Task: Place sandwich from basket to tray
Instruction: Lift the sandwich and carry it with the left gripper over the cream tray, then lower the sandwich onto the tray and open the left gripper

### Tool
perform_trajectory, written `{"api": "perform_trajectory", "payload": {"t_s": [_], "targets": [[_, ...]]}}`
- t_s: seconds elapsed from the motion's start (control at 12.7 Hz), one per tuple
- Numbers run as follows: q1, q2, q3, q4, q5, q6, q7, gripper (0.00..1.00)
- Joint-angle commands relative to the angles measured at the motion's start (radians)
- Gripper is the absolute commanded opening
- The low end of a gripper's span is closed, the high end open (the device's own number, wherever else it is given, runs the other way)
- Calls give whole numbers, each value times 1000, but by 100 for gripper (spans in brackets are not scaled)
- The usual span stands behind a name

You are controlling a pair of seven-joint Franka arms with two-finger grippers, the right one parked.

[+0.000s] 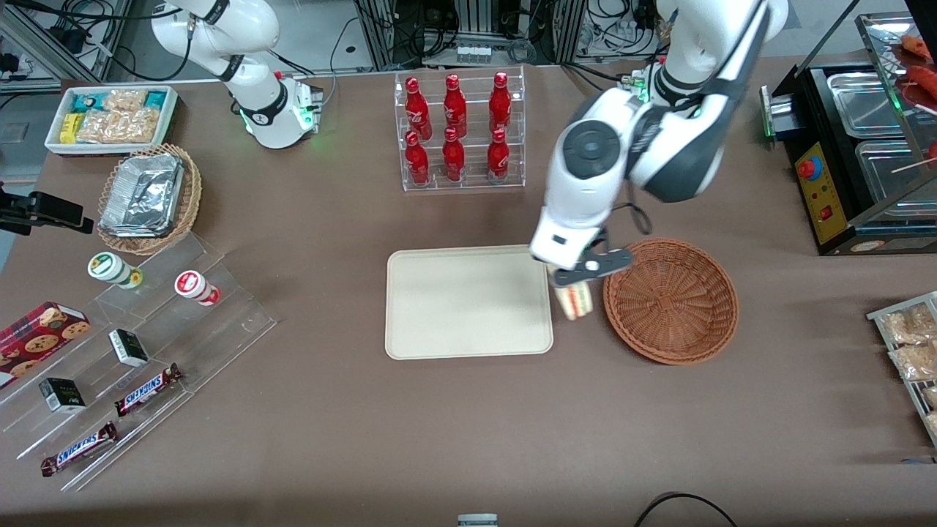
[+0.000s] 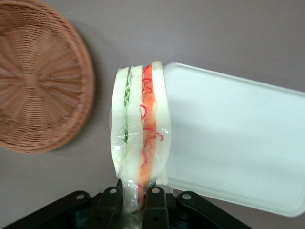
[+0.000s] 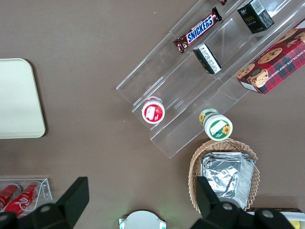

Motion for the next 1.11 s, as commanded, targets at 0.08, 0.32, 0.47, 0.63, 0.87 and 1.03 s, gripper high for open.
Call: {"api": "perform_trajectory", "payload": {"t_s": [0.08,0.32,0.47,0.63,0.87,1.03], "targets": [[-123,165,14,152,-33,10,1,0],[-166,206,-1,152,-28,81,12,0],[-200,263,-1,154,-22,194,12,0],[-218,300,1,149,-16,265,10,0],[-218,331,1,149,54,273,10,0],[-217,354,2,155,62,274,12,0]]}}
